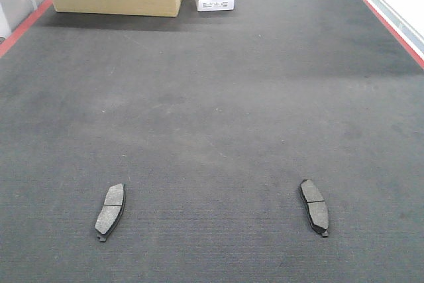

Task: Move and align brake pads A on conveyor
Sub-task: 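Raise the right gripper, leaving both pads side by side on belt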

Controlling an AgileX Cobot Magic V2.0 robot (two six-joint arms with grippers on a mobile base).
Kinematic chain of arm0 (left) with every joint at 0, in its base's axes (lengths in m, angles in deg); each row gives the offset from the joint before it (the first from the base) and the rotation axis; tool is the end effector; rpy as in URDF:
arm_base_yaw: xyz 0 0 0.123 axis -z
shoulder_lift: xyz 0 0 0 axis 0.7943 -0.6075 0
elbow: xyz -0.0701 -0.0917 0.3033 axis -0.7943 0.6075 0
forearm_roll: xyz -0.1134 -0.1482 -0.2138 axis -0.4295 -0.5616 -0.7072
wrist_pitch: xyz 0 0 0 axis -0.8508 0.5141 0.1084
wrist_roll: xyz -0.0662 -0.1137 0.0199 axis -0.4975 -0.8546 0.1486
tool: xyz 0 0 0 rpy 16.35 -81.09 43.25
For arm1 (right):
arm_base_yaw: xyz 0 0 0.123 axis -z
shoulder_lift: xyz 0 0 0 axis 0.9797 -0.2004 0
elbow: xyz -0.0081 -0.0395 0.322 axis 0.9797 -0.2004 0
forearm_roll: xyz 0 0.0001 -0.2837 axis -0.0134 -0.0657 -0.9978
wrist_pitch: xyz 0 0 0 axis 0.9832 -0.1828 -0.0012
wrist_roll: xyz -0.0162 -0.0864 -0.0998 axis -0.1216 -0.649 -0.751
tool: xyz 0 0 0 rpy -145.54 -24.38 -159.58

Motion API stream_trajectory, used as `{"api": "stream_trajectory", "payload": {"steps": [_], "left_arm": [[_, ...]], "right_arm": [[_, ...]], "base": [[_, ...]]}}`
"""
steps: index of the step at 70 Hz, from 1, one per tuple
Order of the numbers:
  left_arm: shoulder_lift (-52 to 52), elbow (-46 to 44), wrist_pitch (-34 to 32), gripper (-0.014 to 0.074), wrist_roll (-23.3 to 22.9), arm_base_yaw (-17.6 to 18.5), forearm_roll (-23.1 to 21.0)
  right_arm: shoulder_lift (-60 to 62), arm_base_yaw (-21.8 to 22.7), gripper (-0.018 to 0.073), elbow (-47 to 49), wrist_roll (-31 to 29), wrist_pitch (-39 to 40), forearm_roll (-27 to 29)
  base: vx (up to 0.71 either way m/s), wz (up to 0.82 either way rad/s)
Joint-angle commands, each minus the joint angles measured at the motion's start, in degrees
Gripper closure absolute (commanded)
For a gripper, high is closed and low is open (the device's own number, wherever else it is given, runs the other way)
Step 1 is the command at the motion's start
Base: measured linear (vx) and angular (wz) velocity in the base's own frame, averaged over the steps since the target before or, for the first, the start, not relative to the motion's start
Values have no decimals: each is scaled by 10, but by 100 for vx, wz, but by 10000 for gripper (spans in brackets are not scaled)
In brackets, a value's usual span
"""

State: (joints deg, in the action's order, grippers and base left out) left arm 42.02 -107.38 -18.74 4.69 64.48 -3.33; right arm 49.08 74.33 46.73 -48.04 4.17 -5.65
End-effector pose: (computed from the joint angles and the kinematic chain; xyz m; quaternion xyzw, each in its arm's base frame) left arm 0.0990 -0.0373 0.3144 0.1086 0.8121 -0.1162 0.5614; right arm 0.1263 0.0006 0.2635 -0.0324 0.8701 -0.0198 0.4913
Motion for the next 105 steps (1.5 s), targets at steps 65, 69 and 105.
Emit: {"api": "stream_trajectory", "payload": {"steps": [65, 69, 105], "left_arm": [[-4, -11, -40, 603, -1, 3, -8], [-4, -11, -40, 603, -1, 3, -8], [-4, -11, -40, 603, -1, 3, -8]], "right_arm": [[13, 3, 560, 14, 0, 36, -5], [13, 3, 560, 14, 0, 36, -5], [13, 3, 560, 14, 0, 36, -5]], "base": [[0, 0], [0, 0], [-2, -1]]}}
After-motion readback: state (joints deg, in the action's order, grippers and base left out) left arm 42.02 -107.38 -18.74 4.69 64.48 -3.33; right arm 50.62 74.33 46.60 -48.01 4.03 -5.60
